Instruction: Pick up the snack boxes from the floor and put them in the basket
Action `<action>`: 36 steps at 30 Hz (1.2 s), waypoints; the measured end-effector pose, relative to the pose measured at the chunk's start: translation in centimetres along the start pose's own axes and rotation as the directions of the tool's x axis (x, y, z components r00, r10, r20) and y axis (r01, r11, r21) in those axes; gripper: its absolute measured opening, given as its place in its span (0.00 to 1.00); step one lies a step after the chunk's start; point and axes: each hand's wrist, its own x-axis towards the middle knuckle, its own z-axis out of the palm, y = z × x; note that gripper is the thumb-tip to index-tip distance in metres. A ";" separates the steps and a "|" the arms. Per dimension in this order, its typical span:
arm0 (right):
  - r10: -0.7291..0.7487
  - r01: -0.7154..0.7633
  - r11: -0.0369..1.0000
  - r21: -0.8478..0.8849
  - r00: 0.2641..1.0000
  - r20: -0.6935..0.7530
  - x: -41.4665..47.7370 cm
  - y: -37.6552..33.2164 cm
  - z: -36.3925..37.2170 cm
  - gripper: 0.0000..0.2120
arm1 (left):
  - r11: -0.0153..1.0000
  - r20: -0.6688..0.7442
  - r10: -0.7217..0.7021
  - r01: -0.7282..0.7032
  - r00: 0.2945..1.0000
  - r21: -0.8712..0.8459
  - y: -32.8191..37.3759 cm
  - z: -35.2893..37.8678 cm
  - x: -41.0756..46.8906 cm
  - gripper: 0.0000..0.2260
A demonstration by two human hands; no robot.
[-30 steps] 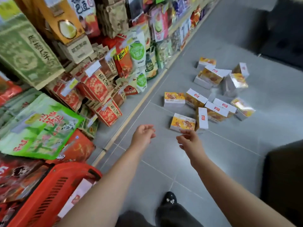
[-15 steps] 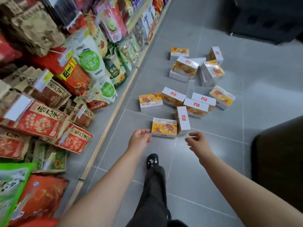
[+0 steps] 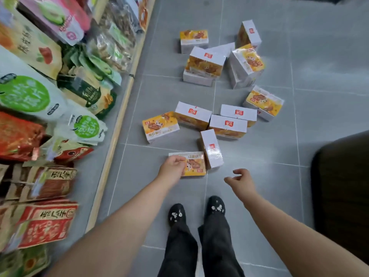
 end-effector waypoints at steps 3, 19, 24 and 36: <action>0.015 -0.013 0.998 -0.063 0.999 0.038 6.0 0.3 0.1 0.24 | 0.997 0.023 -0.003 0.001 1.000 0.072 0.5 3.2 6.2 0.06; -0.058 0.058 0.853 -0.518 0.998 0.015 35.1 10.7 12.6 0.48 | 0.915 0.076 0.135 -0.154 0.988 0.373 -8.5 18.4 37.9 0.23; -0.038 0.050 0.828 -0.559 0.999 0.033 38.8 12.9 15.0 0.56 | 0.933 0.066 0.106 -0.122 0.992 0.340 -8.7 21.5 43.9 0.40; -0.004 0.073 0.842 -0.535 0.991 0.130 32.2 6.4 5.2 0.48 | 0.985 0.102 -0.137 0.124 0.985 0.124 -2.9 17.6 36.4 0.30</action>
